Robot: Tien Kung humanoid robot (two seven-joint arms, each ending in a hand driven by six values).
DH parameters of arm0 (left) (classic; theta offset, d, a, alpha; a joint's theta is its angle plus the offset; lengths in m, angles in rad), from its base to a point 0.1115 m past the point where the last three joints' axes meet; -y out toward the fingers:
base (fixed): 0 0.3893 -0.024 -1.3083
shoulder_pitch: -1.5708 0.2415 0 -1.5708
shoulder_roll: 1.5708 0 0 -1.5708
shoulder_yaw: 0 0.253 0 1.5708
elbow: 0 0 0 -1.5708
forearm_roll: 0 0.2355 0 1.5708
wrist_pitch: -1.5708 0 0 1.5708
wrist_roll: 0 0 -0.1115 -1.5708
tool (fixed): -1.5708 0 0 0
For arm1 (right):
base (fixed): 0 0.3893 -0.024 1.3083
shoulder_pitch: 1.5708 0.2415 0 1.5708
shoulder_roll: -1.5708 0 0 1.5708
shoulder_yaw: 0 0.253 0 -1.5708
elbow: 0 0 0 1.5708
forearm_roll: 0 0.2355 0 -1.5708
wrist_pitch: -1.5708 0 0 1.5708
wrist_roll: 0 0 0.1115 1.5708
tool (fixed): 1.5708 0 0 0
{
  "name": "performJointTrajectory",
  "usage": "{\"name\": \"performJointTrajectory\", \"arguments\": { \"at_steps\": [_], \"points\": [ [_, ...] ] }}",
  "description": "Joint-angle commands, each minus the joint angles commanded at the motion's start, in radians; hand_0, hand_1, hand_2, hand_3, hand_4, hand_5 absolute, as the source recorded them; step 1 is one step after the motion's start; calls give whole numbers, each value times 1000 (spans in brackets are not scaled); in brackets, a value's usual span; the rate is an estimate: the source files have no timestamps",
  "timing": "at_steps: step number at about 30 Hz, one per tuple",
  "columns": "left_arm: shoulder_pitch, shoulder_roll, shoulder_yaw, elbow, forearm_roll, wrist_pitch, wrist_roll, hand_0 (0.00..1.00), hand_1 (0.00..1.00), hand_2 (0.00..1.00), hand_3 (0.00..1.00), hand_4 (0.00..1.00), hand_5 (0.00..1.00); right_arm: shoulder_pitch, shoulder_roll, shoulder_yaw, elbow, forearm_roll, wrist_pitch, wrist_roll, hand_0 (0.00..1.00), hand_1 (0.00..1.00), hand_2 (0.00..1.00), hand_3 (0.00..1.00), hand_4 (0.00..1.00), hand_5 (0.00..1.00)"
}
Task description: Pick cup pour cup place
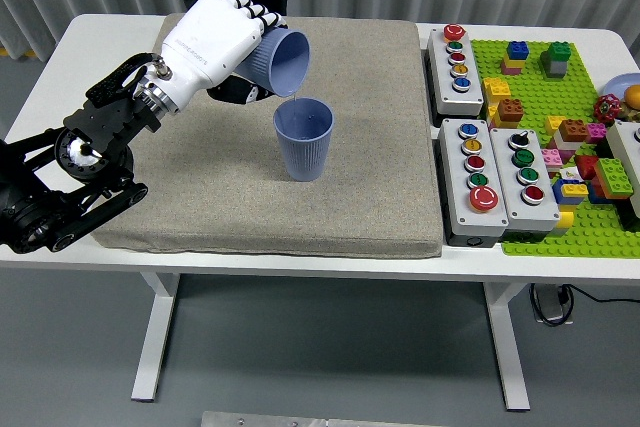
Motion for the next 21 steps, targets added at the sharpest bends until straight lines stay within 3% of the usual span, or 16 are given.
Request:
{"name": "performJointTrajectory", "arguments": {
  "at_steps": [21],
  "points": [
    [-51, 15, 73, 3, 0, 18, 24, 464, 445, 479, 485, 700, 155, 7, -3, -10, -1, 16, -5, 4, 669, 609, 557, 549, 2, 186]
  ]
}}
